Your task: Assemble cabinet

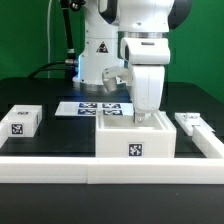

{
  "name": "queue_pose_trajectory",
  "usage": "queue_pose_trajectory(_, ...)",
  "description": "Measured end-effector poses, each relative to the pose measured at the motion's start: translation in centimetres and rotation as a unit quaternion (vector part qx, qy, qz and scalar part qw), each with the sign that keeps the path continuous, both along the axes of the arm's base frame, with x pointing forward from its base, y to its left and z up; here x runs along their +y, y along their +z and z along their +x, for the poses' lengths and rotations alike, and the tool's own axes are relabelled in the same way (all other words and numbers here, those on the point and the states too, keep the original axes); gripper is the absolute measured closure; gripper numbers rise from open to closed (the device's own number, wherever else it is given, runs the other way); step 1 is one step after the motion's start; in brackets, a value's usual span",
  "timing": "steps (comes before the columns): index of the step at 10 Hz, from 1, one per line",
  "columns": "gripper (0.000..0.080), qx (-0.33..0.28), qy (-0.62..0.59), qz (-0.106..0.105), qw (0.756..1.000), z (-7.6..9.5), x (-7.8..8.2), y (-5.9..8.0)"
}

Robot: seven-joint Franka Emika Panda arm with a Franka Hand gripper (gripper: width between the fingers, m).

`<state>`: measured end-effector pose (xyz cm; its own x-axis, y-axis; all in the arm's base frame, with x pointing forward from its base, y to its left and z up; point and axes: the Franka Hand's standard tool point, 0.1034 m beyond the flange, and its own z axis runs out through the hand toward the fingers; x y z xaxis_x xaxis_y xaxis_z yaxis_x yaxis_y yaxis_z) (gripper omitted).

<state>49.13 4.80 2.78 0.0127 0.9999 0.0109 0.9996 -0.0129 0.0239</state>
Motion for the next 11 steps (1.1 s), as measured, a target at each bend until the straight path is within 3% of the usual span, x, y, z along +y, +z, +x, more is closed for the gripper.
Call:
queue_pose_trajectory(7, 0.0765, -0.009, 0.001, 0.007, 1.0, 2.5, 6.0, 0.1)
queue_pose_trajectory(11, 0.0765, -0.006, -0.006, 0.005, 1.0, 2.5, 6.1, 0.0)
